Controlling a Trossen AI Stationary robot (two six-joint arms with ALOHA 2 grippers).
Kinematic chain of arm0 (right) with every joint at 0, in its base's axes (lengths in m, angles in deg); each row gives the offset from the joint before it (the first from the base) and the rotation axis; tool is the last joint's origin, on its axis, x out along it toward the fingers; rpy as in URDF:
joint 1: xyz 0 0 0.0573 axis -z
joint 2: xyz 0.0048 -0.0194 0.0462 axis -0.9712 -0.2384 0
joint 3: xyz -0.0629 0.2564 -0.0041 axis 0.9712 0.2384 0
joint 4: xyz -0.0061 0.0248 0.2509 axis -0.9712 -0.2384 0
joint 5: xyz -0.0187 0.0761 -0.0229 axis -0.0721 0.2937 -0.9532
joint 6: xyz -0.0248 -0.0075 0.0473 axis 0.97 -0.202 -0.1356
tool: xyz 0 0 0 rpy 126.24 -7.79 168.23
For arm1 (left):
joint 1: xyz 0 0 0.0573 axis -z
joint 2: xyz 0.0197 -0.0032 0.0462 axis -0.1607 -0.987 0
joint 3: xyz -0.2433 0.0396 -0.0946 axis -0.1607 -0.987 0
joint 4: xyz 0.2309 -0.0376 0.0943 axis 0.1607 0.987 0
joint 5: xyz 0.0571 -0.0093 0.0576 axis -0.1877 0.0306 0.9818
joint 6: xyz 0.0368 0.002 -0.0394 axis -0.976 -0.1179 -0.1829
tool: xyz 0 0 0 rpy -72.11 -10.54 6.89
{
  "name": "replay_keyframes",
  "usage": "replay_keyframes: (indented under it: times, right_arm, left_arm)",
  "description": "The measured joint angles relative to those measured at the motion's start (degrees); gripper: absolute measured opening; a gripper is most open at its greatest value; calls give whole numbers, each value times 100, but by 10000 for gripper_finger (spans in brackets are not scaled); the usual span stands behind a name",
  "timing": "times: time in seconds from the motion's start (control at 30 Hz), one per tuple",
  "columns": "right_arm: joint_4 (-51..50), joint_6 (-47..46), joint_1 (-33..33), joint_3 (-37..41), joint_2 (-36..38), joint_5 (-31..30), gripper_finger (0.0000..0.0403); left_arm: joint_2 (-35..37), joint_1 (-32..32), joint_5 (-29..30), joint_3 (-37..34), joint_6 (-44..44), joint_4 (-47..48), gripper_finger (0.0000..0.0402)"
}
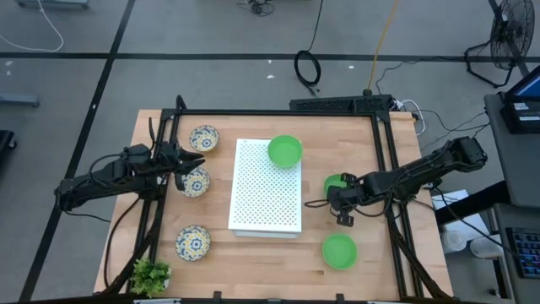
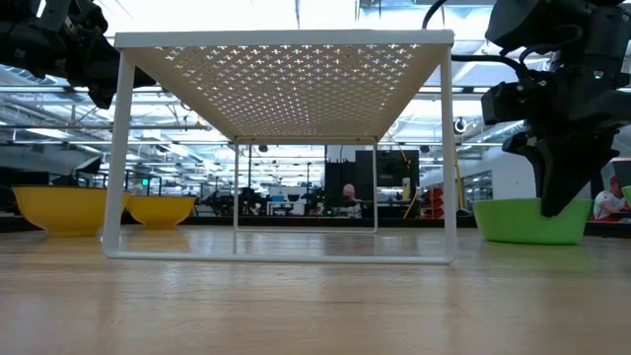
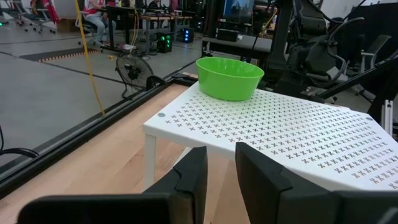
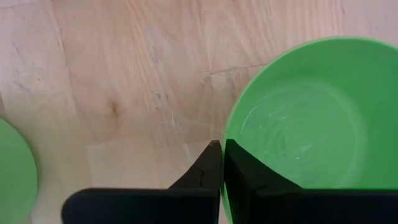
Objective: Pick & Place Mini bowls
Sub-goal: Stack the top green bowl on the green bowl on the shelf
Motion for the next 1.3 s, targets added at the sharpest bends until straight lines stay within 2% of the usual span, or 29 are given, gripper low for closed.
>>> replay_keyframes:
  times: [0.77, 1.3]
  right_arm:
    - [4, 743, 1, 2, 0, 7, 0]
    - [4, 729, 1, 2, 0, 5, 0]
  left_arm:
    - [0, 0, 2, 0, 2, 0, 88]
    - [0, 2, 2, 0, 0, 0, 88]
